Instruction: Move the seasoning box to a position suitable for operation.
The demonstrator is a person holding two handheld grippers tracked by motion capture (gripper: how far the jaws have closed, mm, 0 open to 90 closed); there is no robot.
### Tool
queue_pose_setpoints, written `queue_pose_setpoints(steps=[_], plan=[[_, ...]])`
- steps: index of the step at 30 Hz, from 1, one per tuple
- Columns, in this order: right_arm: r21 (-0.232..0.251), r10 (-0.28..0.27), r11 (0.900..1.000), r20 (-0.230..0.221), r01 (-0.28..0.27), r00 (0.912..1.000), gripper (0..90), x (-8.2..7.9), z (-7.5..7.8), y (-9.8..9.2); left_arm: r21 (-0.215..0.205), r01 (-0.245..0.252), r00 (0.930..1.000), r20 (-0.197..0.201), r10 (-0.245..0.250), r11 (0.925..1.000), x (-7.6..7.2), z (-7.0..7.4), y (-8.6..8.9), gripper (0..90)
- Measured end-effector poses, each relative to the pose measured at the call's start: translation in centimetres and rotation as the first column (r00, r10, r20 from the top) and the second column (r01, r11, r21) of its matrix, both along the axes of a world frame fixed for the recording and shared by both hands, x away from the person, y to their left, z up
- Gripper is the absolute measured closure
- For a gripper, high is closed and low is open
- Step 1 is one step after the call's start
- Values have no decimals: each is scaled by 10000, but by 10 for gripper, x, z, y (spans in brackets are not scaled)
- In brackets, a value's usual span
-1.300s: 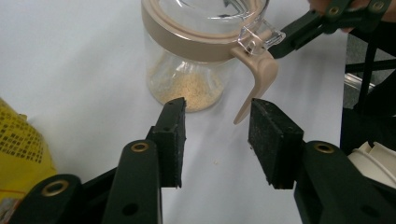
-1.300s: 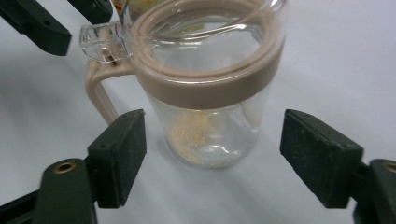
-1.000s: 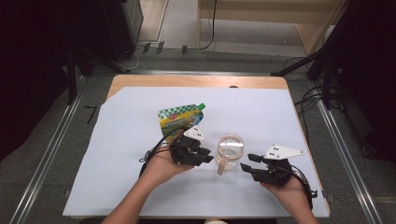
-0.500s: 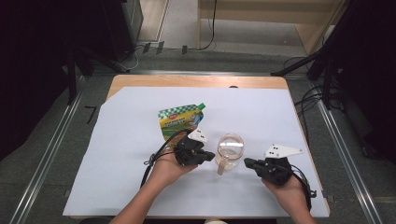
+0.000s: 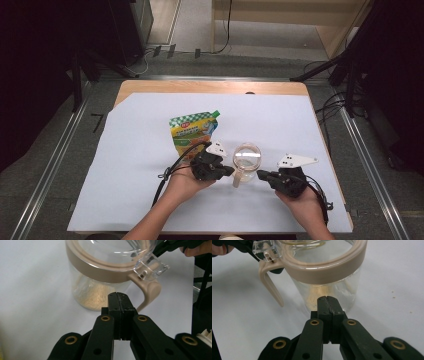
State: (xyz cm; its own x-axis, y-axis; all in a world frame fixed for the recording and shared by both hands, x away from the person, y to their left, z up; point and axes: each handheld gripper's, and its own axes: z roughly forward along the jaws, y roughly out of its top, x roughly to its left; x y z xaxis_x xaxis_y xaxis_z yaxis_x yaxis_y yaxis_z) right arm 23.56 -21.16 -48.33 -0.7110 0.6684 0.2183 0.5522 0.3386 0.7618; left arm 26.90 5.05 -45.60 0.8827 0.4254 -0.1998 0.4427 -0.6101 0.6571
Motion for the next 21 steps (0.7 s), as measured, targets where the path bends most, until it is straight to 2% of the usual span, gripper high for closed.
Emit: queue_pose_setpoints(steps=[6,12,21], plan=[[-63,68,10000,24,-68,10000,900,1,0,0,70,193,9998,13,-193,9998,-4,-3,-7,900],[-85,53,9999,28,-52,10000,900,1,0,-1,-66,74,9999,-91,-75,10000,-5,-4,-7,900],[-68,-85,9999,17,85,10000,900,4,0,-2,-38,319,9995,28,-319,9995,-8,-4,-13,900]])
